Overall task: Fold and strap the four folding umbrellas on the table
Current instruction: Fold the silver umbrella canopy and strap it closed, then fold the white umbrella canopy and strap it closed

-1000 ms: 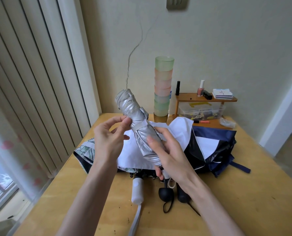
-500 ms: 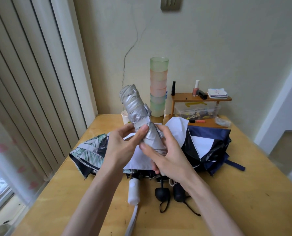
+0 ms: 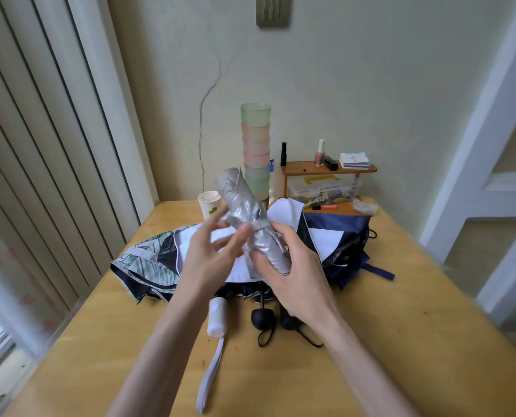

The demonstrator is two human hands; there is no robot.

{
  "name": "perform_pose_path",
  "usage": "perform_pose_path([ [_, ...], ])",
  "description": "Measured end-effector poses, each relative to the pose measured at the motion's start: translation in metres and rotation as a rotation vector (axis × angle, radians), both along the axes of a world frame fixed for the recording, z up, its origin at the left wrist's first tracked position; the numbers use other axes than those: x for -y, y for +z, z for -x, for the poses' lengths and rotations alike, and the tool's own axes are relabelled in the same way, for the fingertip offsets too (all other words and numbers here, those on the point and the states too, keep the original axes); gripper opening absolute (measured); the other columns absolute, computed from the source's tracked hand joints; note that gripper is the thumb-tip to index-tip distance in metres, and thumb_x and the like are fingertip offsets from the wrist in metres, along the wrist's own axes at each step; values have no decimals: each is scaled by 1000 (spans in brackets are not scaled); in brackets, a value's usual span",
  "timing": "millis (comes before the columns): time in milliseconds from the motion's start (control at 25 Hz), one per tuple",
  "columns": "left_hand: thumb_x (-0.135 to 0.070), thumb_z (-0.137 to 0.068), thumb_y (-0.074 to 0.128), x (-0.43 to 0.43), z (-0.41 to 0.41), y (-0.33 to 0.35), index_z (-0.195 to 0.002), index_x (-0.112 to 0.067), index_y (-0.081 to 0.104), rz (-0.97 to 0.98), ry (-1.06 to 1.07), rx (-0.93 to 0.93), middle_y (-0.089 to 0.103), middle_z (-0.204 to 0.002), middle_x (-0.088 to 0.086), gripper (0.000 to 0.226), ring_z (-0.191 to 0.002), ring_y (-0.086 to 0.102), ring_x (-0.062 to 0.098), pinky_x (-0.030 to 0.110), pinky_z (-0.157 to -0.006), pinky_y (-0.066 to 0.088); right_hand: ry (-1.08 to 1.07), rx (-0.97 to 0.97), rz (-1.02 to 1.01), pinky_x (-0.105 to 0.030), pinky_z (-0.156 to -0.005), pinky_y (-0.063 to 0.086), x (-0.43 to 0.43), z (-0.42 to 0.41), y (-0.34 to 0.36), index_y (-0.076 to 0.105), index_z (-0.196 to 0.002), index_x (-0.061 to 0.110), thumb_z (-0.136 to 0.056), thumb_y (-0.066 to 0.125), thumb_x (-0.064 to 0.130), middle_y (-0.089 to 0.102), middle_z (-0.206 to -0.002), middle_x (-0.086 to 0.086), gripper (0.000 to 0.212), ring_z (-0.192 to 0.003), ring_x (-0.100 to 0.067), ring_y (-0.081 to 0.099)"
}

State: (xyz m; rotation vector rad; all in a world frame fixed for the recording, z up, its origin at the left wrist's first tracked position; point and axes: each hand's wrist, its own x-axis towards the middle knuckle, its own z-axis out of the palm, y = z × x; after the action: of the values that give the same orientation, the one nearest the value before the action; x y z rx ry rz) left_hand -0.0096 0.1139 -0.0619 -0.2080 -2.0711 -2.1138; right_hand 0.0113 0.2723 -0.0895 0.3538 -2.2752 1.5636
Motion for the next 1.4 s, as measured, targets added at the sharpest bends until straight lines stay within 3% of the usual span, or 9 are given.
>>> perform_pose_path([
  [160,-53,-83,82,-9,-9,3,-95,-25,67,33,227,-85,68,-107,-6,34,-93,75,7,39,-90,58,-171,-104,-144,-40,-83,58,-2,-11,-12,53,-137,38,-93,77,39,69,-122,21,50,-105,-8,68],
  [280,-51,-81,87,-15,-12,3,-78,-20,73,45,273,-72,77,-90,1,34,-87,74,18,34,-87,54,-272,-221,-271,-37,-82,58,-1,-16,-17,53,-141,32,-89,80,37,68,-128,18,59,-107,-9,66],
  [400,-33,-87,86,-15,-12,3,-83,-10,77,-59,236,-72,79,-91,2,25,-87,77,20,44,-86,65,-250,-211,-216,-34,-85,59,-6,-16,-19,55,-142,31,-90,81,34,68,-128,18,59,-107,-7,68],
  [560,-24,-95,78,-10,-9,5,-89,-4,74,-52,198,-115,76,-89,2,22,-82,73,13,27,-70,63,-42,5,113,-39,-83,63,-10,-17,-11,63,-136,30,-87,87,28,74,-112,13,54,-95,-11,74],
  [680,-25,-98,74,-10,-9,7,-93,-7,75,-42,186,-138,76,-84,-6,19,-80,73,6,26,-69,64,-16,-9,125,-36,-77,63,-9,-19,-6,67,-129,27,-89,85,24,76,-104,9,44,-88,-11,75],
  [920,-18,-101,69,-7,0,-17,-116,-23,65,119,104,-79,63,-122,0,17,-108,72,16,34,-78,66,-192,36,114,-26,-80,59,-19,-10,-15,64,-127,32,-93,78,33,74,-104,19,37,-95,-4,71],
  [1040,-14,-101,67,-2,2,-43,-109,-30,67,284,88,-70,67,-118,-9,18,-105,71,9,42,-83,64,-370,97,59,-32,-76,56,-53,0,-22,58,-132,32,-94,75,33,71,-109,16,42,-93,-10,70],
  [1240,-9,-101,63,5,1,-65,-97,-33,67,485,117,-130,73,-107,-17,25,-97,68,-6,16,-76,53,-791,252,-119,-38,-75,50,-131,17,-55,54,-133,27,-97,70,30,72,-115,-7,40,-98,-36,67],
  [1400,-11,-100,62,10,4,-75,-98,-38,65,570,172,-152,73,-106,-18,27,-98,68,-3,34,-81,60,-841,367,-385,-44,-81,49,-159,36,-90,56,-135,15,-97,70,29,73,-122,-20,44,-110,-44,57],
])
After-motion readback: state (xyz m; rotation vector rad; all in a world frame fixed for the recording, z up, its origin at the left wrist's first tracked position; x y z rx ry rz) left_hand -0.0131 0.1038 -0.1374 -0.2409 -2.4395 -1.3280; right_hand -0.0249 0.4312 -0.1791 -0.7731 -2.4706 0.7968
